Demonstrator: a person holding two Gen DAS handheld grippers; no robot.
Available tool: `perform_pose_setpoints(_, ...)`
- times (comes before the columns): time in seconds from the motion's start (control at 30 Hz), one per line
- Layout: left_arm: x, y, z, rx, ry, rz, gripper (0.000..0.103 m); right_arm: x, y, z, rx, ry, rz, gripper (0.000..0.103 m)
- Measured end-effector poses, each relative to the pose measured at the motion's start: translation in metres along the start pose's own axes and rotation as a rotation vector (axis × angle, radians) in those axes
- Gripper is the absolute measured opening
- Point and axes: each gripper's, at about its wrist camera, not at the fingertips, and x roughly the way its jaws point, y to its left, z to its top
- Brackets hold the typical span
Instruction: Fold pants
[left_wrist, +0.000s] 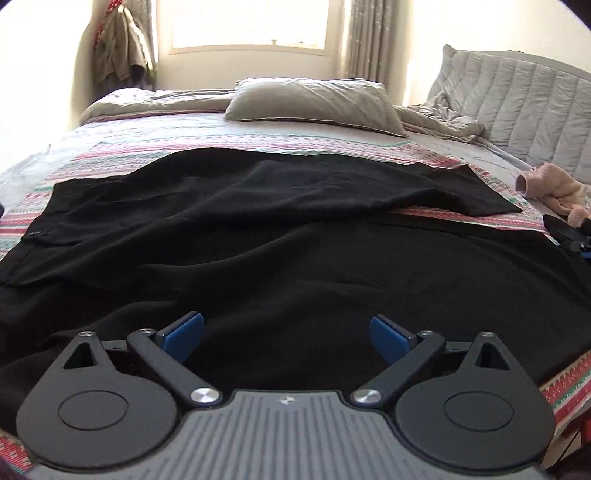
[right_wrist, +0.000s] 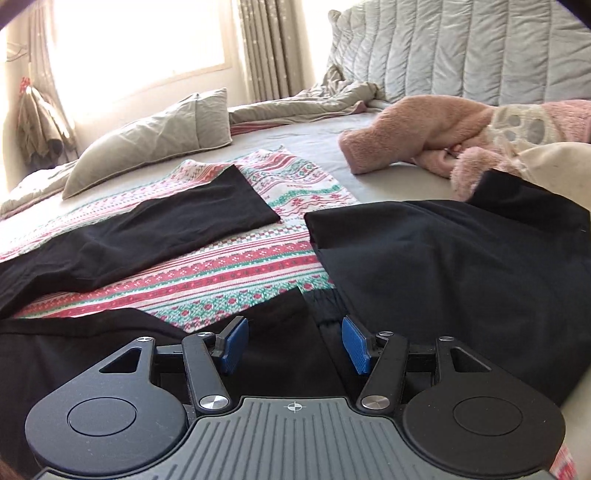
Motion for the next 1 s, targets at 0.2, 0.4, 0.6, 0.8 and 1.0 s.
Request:
perform_pose_setpoints(0.2, 0.030, -0.018, -0.006, 0.012, 0.039, -0.040, 0.103, 0.021, 0.004, 0.001, -0.067, -0.038, 0.020, 0.038)
perform_pose_setpoints(0.4, 0.034, -0.026, -0.012, 0.072, 0.045, -0.016, 0.103, 0.003, 0.015, 0.000, -0.153, -0.159, -0.033, 0.003)
perform_pose_setpoints(0.6, 0.031, -0.027, -0.019, 0.103, 0.038, -0.010, 0.103, 0.028, 0.014, 0.001, -0.244, -0.102, -0.244, 0.002)
perform_pose_setpoints(0.8, 0.025, -0.028, -0.016, 0.105, 0.046, -0.025, 0.103, 0.025, 0.032, 0.003, -0.261, -0.122, -0.329, 0.052)
perform_pose_setpoints(1.0, 0.019, -0.035, -0.007, 0.138, 0.031, -0.060, 0.103, -0.011, 0.058, 0.007, -0.283, -0.158, -0.198, 0.077)
